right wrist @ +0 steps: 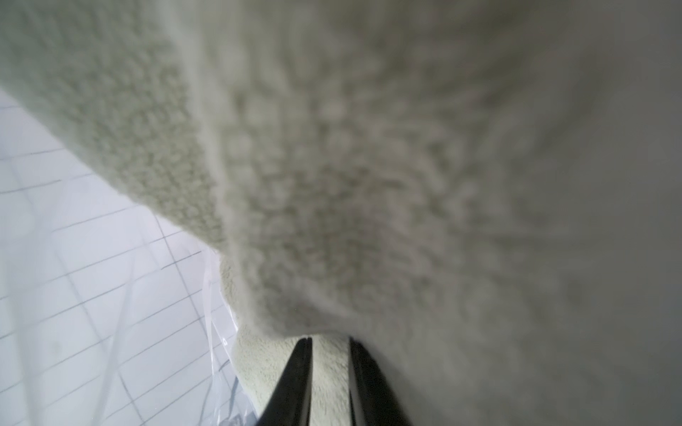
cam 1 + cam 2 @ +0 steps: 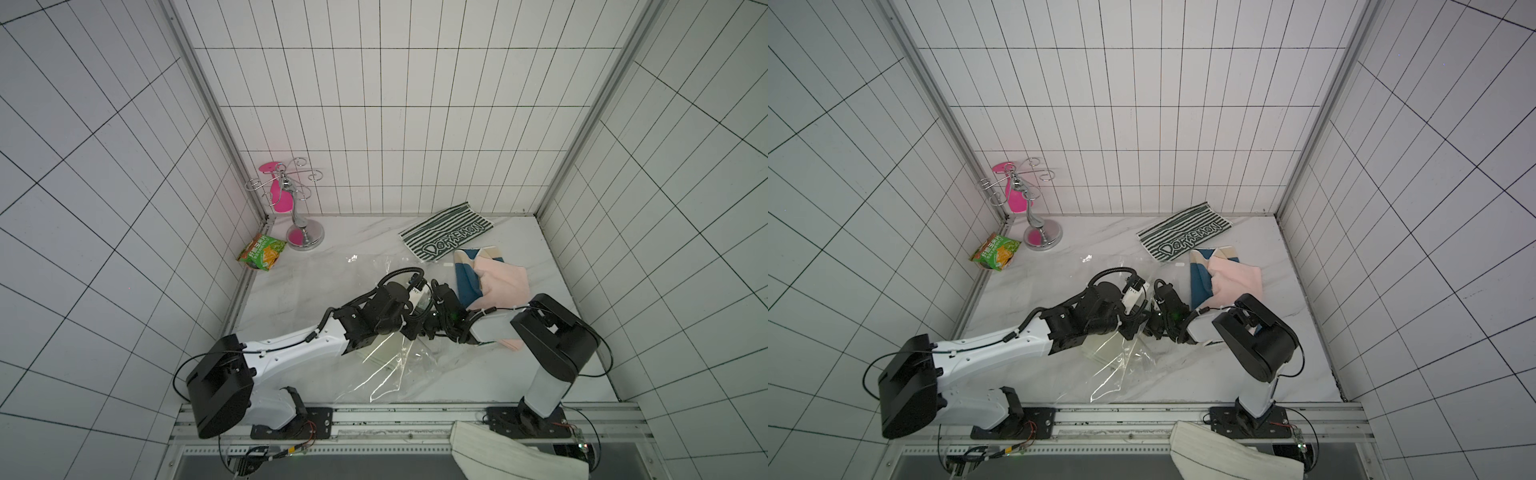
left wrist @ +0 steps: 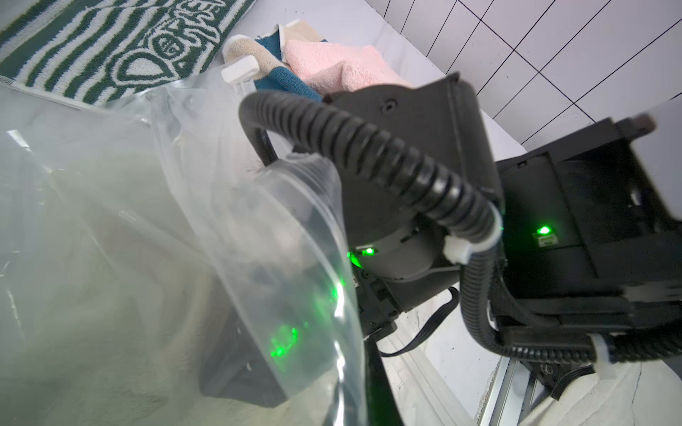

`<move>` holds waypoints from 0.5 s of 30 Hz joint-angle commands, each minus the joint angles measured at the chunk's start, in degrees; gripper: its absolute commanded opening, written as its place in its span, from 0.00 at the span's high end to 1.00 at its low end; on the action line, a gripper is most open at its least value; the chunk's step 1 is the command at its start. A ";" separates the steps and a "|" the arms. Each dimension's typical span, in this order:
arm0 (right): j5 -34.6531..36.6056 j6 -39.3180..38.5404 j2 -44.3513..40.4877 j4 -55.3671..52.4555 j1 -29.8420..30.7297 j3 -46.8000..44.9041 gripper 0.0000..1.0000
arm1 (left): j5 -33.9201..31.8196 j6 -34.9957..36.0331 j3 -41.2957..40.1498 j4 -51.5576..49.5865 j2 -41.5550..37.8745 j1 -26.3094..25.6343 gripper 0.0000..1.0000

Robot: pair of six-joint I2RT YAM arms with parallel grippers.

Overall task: Place the folded towel into the vacuum bag
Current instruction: Adjust the towel in the vacuum bag.

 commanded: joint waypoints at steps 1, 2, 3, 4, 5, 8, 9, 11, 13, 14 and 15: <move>2.27 5.23 5.10 2.82 0.82 -1.22 0.79 | 0.35 -0.56 1.15 2.66 0.43 -0.91 1.00; 2.43 5.38 5.85 3.25 0.86 -0.79 0.79 | 0.35 -0.65 1.20 2.65 0.54 -0.92 1.00; 2.33 5.42 6.44 3.37 0.92 -0.13 0.79 | 0.34 -0.73 1.27 2.43 0.59 -0.92 1.00; 2.12 5.53 6.93 3.37 0.86 0.55 0.79 | 0.23 -0.61 1.46 2.05 0.66 -0.90 1.00; 1.89 5.83 7.14 3.47 1.02 1.02 0.79 | -0.04 -0.48 1.67 1.53 0.83 -0.92 1.00; 1.90 5.74 5.11 3.50 1.12 0.14 0.78 | -1.58 0.29 2.62 -0.63 1.00 -0.92 1.00; 2.10 4.70 3.69 2.48 1.06 -0.40 0.78 | -2.05 0.36 2.74 -1.17 1.01 -0.92 1.00; 3.29 1.07 -1.36 -4.04 1.05 -1.54 0.77 | -3.03 0.44 2.50 -1.96 1.02 -0.92 1.00; 4.45 -3.63 -6.84 -11.79 1.04 -1.88 0.74 | -4.30 0.54 2.00 -2.42 1.01 -0.92 1.00; 5.10 -6.11 -9.86 -16.05 1.06 -1.86 0.73 | -4.96 0.54 1.79 -2.47 0.81 -0.87 1.00; 5.67 -8.09 -12.04 -19.39 1.06 -1.75 0.71 | -5.34 0.67 1.54 -2.46 0.61 -0.83 1.00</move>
